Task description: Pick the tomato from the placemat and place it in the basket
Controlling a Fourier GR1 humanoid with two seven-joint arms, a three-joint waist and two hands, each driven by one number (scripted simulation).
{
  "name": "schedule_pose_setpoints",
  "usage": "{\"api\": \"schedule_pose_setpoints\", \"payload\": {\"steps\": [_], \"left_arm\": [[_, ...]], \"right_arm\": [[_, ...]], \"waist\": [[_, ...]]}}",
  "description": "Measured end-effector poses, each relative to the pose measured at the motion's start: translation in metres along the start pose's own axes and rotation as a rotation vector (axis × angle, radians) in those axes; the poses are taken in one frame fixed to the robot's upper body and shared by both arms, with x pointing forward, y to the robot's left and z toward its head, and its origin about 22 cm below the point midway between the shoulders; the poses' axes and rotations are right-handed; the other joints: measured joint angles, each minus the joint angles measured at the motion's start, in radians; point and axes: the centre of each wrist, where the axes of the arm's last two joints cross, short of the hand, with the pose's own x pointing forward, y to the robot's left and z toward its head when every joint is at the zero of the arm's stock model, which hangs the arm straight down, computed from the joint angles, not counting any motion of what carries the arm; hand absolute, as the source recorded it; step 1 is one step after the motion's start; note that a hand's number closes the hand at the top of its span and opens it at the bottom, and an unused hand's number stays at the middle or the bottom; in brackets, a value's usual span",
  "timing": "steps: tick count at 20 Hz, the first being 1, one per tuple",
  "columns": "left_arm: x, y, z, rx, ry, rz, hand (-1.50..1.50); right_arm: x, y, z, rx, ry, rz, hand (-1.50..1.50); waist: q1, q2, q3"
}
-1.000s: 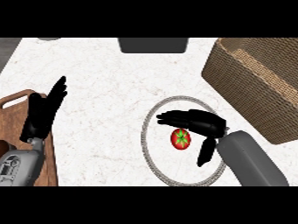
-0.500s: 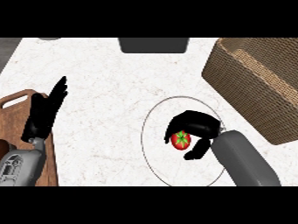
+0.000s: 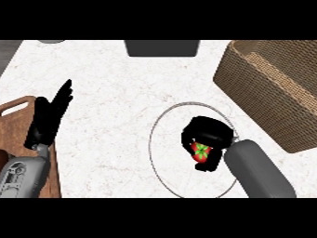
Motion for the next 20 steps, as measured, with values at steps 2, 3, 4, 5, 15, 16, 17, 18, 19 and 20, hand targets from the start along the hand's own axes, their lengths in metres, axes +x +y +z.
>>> {"api": "schedule_pose_setpoints", "payload": {"steps": [2, 3, 4, 5, 15, 16, 17, 18, 19, 20], "left_arm": [[-0.004, 0.003, 0.001, 0.005, 0.012, -0.004, 0.00], [-0.005, 0.003, 0.002, 0.007, 0.016, -0.002, 0.00], [-0.007, 0.006, 0.003, 0.013, 0.019, -0.001, 0.00], [-0.010, 0.007, 0.005, 0.017, 0.023, 0.000, 0.00], [-0.012, 0.014, 0.011, 0.022, 0.026, 0.005, 0.00], [-0.010, 0.014, 0.010, 0.023, 0.028, 0.004, 0.00], [-0.010, 0.017, 0.011, 0.025, 0.027, 0.006, 0.00], [-0.007, 0.015, 0.010, 0.028, 0.025, 0.006, 0.00], [-0.008, 0.014, 0.010, 0.027, 0.027, 0.007, 0.00], [-0.008, 0.015, 0.011, 0.022, 0.026, 0.008, 0.00]], "right_arm": [[0.004, 0.002, 0.000, 0.017, 0.103, 0.071, 1.50], [0.006, 0.001, 0.000, 0.031, 0.166, 0.109, 1.50], [0.006, 0.000, 0.002, 0.044, 0.233, 0.148, 1.50], [0.009, 0.001, 0.002, 0.053, 0.290, 0.186, 1.50], [0.087, -0.008, 0.003, -0.084, 0.498, 0.149, 1.50], [0.097, -0.014, 0.002, -0.117, 0.486, 0.119, 1.50], [0.107, -0.021, 0.002, -0.156, 0.475, 0.087, 1.50], [0.117, -0.029, 0.002, -0.196, 0.459, 0.050, 1.50], [0.127, -0.036, 0.002, -0.238, 0.447, 0.007, 1.50], [0.134, -0.043, 0.006, -0.282, 0.435, -0.034, 1.50]], "waist": [[-0.009, -0.006, -0.001], [-0.013, -0.010, -0.001], [-0.017, -0.014, -0.001], [-0.021, -0.017, -0.002], [-0.031, -0.010, 0.002], [-0.033, -0.009, 0.002], [-0.033, -0.009, 0.002], [-0.037, -0.010, 0.003], [-0.037, -0.010, 0.003], [-0.034, -0.009, 0.003]]}}
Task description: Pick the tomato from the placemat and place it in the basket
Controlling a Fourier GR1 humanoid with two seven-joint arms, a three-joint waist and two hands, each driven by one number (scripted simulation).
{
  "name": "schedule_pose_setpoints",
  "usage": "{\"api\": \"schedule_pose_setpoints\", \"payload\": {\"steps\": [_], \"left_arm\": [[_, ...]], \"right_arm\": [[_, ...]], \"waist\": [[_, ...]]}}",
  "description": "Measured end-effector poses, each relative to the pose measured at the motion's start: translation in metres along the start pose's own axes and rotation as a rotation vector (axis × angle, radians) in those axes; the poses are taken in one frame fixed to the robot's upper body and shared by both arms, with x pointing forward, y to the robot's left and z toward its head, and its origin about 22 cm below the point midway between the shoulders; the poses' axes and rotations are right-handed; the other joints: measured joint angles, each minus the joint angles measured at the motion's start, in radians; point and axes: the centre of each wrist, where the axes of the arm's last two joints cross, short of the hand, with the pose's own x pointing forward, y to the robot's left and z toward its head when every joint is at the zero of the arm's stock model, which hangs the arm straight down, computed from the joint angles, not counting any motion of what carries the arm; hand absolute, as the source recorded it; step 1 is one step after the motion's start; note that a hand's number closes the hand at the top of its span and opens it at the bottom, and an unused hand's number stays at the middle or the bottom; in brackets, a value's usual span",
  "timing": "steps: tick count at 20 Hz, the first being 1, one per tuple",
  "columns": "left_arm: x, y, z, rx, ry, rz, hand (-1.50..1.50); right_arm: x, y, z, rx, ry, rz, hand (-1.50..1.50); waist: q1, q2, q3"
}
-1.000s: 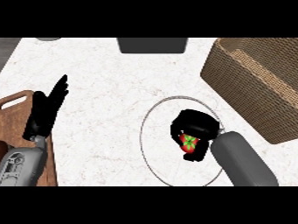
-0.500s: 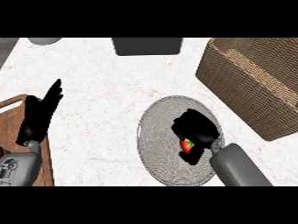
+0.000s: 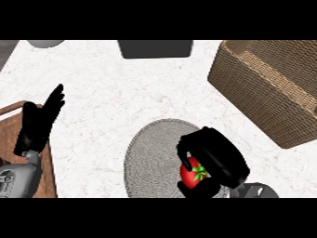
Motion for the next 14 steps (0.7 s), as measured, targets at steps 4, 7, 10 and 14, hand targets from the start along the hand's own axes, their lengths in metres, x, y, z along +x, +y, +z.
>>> {"api": "schedule_pose_setpoints", "payload": {"steps": [4, 7, 10, 14], "left_arm": [[0.002, -0.001, 0.002, -0.003, -0.005, -0.001, 0.00], [0.002, -0.004, 0.001, -0.005, -0.007, 0.004, 0.00], [0.009, -0.007, -0.003, -0.015, -0.012, -0.001, 0.00], [0.013, -0.010, -0.003, -0.022, -0.015, -0.005, 0.00]], "right_arm": [[0.028, -0.047, 0.019, -0.133, -0.014, -0.122, 1.50], [0.048, -0.084, 0.042, -0.212, -0.012, -0.153, 1.50], [0.066, -0.114, 0.052, -0.273, 0.005, -0.182, 1.50], [0.086, -0.149, 0.060, -0.324, 0.034, -0.202, 1.50]], "waist": [[0.006, 0.001, 0.000], [0.009, 0.004, 0.000], [0.020, 0.007, 0.000], [0.028, 0.008, -0.001]]}}
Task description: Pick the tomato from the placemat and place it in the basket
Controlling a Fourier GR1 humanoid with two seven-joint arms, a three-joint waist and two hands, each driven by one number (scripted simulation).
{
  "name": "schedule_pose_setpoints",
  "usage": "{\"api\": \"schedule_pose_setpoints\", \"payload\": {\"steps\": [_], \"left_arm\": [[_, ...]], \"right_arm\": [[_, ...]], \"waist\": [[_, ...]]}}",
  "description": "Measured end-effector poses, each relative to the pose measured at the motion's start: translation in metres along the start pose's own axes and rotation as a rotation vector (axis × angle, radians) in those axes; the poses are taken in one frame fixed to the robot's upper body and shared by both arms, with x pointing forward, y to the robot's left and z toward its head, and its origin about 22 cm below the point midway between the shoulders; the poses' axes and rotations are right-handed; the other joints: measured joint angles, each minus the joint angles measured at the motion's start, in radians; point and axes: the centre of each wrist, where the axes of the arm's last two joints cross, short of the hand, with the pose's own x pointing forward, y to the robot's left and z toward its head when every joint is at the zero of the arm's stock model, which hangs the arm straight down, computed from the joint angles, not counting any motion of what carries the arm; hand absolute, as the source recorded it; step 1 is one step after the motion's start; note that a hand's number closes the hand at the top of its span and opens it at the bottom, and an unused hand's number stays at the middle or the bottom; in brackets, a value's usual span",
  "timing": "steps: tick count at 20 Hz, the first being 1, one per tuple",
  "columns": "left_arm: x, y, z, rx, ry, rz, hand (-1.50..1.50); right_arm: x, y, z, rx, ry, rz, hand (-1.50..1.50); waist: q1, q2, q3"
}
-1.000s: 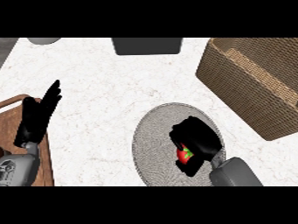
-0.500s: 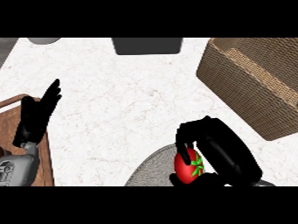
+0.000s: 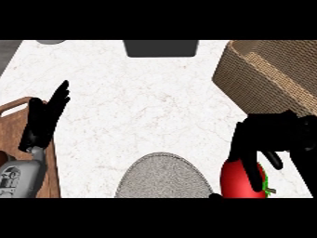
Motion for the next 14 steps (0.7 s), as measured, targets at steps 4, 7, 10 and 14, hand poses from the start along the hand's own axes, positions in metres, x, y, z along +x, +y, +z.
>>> {"api": "schedule_pose_setpoints", "payload": {"steps": [4, 7, 10, 14], "left_arm": [[-0.009, -0.005, 0.005, -0.002, -0.008, 0.001, 0.00], [-0.006, -0.001, -0.002, -0.005, -0.004, 0.001, 0.00], [-0.001, 0.003, -0.005, -0.004, -0.010, 0.001, 0.00], [-0.003, -0.005, -0.005, -0.013, -0.009, 0.002, 0.00]], "right_arm": [[0.016, -0.033, -0.014, -0.061, 0.009, -0.011, 1.50], [0.022, -0.058, -0.034, -0.108, 0.026, 0.034, 1.50], [0.021, -0.083, -0.043, -0.132, 0.068, 0.167, 1.50], [0.015, -0.111, -0.057, -0.134, 0.172, 0.356, 1.50]], "waist": [[0.004, 0.000, 0.000], [0.005, 0.003, 0.000], [0.005, 0.004, 0.000], [0.012, 0.009, 0.000]]}}
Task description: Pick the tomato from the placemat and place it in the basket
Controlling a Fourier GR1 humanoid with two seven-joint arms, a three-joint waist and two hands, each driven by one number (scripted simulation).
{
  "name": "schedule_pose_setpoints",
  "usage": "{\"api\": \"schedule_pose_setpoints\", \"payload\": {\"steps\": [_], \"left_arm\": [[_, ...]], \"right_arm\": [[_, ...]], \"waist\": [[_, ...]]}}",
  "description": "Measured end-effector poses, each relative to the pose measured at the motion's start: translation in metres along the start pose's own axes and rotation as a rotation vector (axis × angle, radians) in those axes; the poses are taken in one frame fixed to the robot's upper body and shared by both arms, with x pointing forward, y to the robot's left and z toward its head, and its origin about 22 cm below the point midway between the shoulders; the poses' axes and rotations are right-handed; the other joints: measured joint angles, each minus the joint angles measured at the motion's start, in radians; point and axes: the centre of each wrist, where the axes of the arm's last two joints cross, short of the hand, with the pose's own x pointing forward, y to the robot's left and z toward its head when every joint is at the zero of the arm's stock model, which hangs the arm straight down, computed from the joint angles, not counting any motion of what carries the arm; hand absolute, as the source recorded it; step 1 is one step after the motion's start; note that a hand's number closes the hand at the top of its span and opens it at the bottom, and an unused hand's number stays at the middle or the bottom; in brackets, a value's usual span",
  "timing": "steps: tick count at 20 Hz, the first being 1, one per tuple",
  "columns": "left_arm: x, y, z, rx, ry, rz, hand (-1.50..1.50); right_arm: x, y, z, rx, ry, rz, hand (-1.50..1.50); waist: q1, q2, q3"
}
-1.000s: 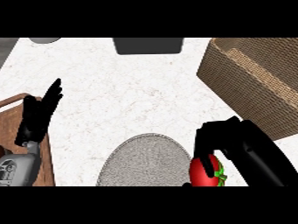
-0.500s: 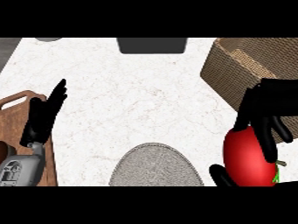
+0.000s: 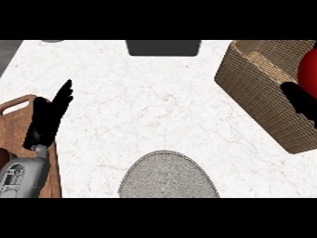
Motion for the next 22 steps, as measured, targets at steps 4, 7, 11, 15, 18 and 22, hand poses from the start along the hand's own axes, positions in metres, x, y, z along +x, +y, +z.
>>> {"api": "schedule_pose_setpoints", "payload": {"steps": [4, 7, 11, 15, 18, 22], "left_arm": [[0.002, 0.000, -0.001, -0.005, -0.003, -0.002, 0.00], [0.004, 0.005, -0.004, -0.006, -0.010, -0.003, 0.00], [0.005, 0.004, 0.000, -0.007, -0.010, 0.003, 0.00], [0.000, -0.001, 0.004, -0.006, -0.011, -0.001, 0.00], [-0.001, 0.000, 0.004, -0.009, -0.009, -0.009, 0.00], [0.004, 0.002, 0.002, -0.013, -0.008, -0.003, 0.00]], "right_arm": [[-0.023, -0.015, -0.024, 0.026, 0.094, 0.108, 1.50], [-0.053, -0.022, -0.036, 0.031, 0.138, 0.159, 1.50], [-0.094, -0.027, -0.050, 0.025, 0.162, 0.184, 1.50], [-0.136, -0.022, -0.057, 0.060, 0.135, 0.181, 1.50], [-0.161, -0.015, -0.065, 0.082, 0.114, 0.163, 1.50], [-0.183, 0.002, -0.072, 0.113, 0.099, 0.164, 1.50]], "waist": [[0.007, 0.003, 0.001], [0.010, 0.004, 0.001], [0.014, 0.004, 0.002], [0.013, 0.004, 0.002], [0.015, 0.004, 0.002], [0.013, 0.002, 0.002]]}}
